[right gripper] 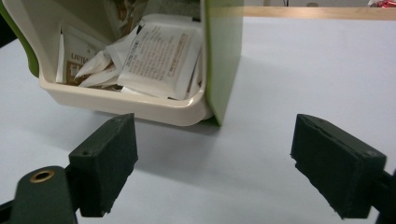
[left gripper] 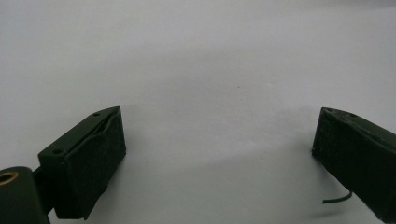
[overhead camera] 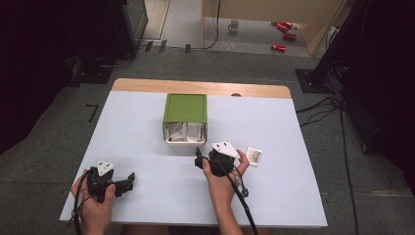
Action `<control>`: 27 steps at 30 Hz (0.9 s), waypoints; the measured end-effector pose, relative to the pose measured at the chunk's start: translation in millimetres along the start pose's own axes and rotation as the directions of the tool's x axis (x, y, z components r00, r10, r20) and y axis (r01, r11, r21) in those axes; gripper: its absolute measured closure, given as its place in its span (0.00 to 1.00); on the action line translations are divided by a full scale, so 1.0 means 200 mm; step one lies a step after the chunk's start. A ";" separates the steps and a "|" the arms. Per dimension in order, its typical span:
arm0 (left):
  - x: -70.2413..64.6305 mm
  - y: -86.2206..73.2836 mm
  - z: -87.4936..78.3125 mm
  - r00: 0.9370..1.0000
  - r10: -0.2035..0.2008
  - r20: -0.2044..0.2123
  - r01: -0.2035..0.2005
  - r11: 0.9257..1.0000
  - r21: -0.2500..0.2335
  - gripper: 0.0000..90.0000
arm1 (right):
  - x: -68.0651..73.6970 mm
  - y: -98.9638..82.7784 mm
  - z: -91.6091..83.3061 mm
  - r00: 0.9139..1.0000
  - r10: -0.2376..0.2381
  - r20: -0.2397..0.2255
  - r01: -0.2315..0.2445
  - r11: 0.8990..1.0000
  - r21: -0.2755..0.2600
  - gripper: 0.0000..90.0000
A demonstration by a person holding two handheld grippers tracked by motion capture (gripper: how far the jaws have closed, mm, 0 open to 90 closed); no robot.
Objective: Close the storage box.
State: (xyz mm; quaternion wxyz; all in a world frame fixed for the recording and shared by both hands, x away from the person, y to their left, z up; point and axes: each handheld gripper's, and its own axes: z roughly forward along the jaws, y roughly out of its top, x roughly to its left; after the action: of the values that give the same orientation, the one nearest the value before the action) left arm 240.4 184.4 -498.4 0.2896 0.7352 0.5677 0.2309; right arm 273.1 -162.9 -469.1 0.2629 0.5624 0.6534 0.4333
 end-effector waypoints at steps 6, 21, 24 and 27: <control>0.00 0.00 0.00 1.000 0.000 0.000 0.000 1.000 0.000 0.03 | -0.08 0.03 -0.06 1.000 0.013 0.017 -0.013 1.000 0.000 0.16; 0.00 0.00 0.00 1.000 0.000 0.000 0.000 1.000 0.000 0.03 | -0.33 0.00 -0.19 0.996 0.024 0.083 -0.024 1.000 -0.008 0.16; 0.00 0.00 0.00 1.000 0.000 -0.001 0.000 1.000 0.000 0.03 | -0.39 -0.01 -0.21 0.995 0.029 0.096 -0.028 1.000 -0.008 0.16; 0.00 0.00 0.00 1.000 0.000 -0.001 0.000 1.000 0.000 0.03 | -0.44 -0.03 -0.24 0.993 0.036 0.110 -0.035 0.999 -0.008 0.16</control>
State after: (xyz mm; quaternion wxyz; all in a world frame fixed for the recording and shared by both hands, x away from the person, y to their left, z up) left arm 240.3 184.4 -498.5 0.2896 0.7352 0.5676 0.2313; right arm 251.1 -261.1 -463.2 0.2925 0.5962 0.6263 0.4082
